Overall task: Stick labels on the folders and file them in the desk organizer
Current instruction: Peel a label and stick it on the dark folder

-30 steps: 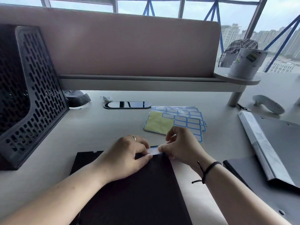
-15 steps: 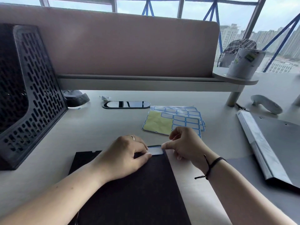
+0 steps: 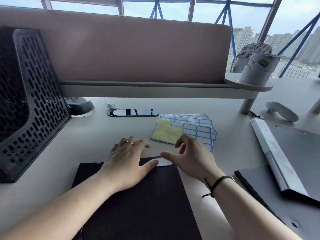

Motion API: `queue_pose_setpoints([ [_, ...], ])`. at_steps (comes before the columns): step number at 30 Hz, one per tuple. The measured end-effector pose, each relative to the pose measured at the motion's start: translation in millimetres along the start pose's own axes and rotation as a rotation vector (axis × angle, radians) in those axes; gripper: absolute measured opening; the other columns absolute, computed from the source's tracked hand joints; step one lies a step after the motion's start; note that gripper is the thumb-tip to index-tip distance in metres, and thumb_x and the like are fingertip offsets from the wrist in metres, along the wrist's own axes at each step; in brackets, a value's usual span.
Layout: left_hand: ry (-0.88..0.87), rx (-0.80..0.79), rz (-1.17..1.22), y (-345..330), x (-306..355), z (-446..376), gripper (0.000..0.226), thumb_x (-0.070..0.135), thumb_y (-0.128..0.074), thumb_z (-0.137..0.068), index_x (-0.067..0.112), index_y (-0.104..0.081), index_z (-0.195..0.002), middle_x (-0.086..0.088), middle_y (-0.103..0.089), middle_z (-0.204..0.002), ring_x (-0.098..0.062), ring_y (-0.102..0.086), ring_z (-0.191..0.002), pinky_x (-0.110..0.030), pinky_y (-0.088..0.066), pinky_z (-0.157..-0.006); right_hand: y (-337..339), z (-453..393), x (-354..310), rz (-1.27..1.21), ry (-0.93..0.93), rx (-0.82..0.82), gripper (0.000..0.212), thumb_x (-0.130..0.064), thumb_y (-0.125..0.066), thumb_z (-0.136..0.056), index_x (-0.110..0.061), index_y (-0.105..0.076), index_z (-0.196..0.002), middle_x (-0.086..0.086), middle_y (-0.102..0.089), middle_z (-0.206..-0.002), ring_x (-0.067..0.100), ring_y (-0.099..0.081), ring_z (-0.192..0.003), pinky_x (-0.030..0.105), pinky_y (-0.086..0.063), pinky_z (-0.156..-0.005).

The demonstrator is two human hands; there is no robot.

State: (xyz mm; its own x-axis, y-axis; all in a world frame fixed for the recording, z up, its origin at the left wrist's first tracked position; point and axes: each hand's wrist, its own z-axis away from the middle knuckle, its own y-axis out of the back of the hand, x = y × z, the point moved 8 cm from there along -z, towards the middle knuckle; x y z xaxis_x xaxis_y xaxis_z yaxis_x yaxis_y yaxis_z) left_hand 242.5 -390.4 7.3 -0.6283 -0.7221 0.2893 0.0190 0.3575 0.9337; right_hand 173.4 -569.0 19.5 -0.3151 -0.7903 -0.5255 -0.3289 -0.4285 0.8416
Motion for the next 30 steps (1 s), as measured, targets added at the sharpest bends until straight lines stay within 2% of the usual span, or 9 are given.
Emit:
queue_pose_setpoints([
  [2,0.013,-0.008,-0.002,0,0,0,0.063,0.077,-0.040,-0.080,0.040,-0.045,-0.131,0.013,-0.045,-0.130,-0.010,-0.034,-0.131,-0.032,-0.029,-0.111,-5,3,-6,0.101,0.047,-0.004,0.056,-0.078,-0.065,-0.068,-0.032,-0.051,-0.097,-0.013,-0.059,-0.095,0.012,-0.058,-0.092,0.031,-0.041,-0.069],
  [5,0.044,-0.025,0.003,-1,-3,-1,0.065,0.079,-0.039,-0.077,0.042,-0.045,-0.129,0.013,-0.045,-0.128,-0.011,-0.034,-0.130,-0.034,-0.028,-0.111,-6,1,-3,0.109,0.053,-0.018,0.053,-0.076,-0.064,-0.071,-0.033,-0.049,-0.099,-0.012,-0.058,-0.099,0.015,-0.057,-0.095,0.030,-0.036,-0.069],
  [12,0.048,-0.033,0.002,-3,-5,-3,0.056,0.075,-0.046,-0.081,0.044,-0.044,-0.128,0.013,-0.042,-0.127,-0.010,-0.034,-0.129,-0.035,-0.027,-0.111,-3,-7,6,0.055,0.040,-0.032,0.038,-0.064,-0.068,-0.078,-0.033,-0.054,-0.095,-0.011,-0.060,-0.096,0.017,-0.059,-0.093,0.030,-0.040,-0.069],
  [17,-0.060,0.014,0.092,-1,0,-2,0.045,0.066,-0.053,-0.084,0.050,-0.052,-0.126,0.019,-0.043,-0.116,-0.006,-0.037,-0.118,-0.026,-0.028,-0.104,-2,-8,9,0.039,0.033,-0.016,0.034,-0.063,-0.065,-0.081,-0.032,-0.055,-0.091,-0.015,-0.057,-0.084,0.015,-0.059,-0.087,0.029,-0.039,-0.066],
  [19,-0.133,0.014,0.112,-1,6,0,0.047,0.070,-0.046,-0.082,0.054,-0.057,-0.124,0.021,-0.043,-0.112,-0.003,-0.037,-0.112,-0.024,-0.029,-0.102,-1,-6,7,0.036,0.043,-0.024,0.040,-0.069,-0.062,-0.079,-0.032,-0.054,-0.093,-0.015,-0.057,-0.085,0.012,-0.058,-0.086,0.029,-0.038,-0.066],
  [23,-0.221,0.021,0.099,-1,12,1,0.050,0.073,-0.035,-0.081,0.054,-0.065,-0.116,0.024,-0.048,-0.110,-0.001,-0.037,-0.109,-0.024,-0.032,-0.096,-7,-1,1,0.101,0.108,-0.082,0.066,-0.085,-0.062,-0.061,-0.034,-0.051,-0.100,-0.018,-0.052,-0.094,0.009,-0.055,-0.089,0.030,-0.038,-0.070],
  [30,-0.224,0.100,0.130,9,12,4,0.047,0.068,-0.040,-0.082,0.044,-0.076,-0.102,0.025,-0.057,-0.106,0.002,-0.041,-0.107,-0.029,-0.047,-0.087,-4,-8,11,-0.039,0.065,-0.165,0.054,-0.064,-0.083,-0.061,-0.033,-0.055,-0.097,-0.014,-0.055,-0.092,0.008,-0.056,-0.083,0.031,-0.048,-0.073],
])
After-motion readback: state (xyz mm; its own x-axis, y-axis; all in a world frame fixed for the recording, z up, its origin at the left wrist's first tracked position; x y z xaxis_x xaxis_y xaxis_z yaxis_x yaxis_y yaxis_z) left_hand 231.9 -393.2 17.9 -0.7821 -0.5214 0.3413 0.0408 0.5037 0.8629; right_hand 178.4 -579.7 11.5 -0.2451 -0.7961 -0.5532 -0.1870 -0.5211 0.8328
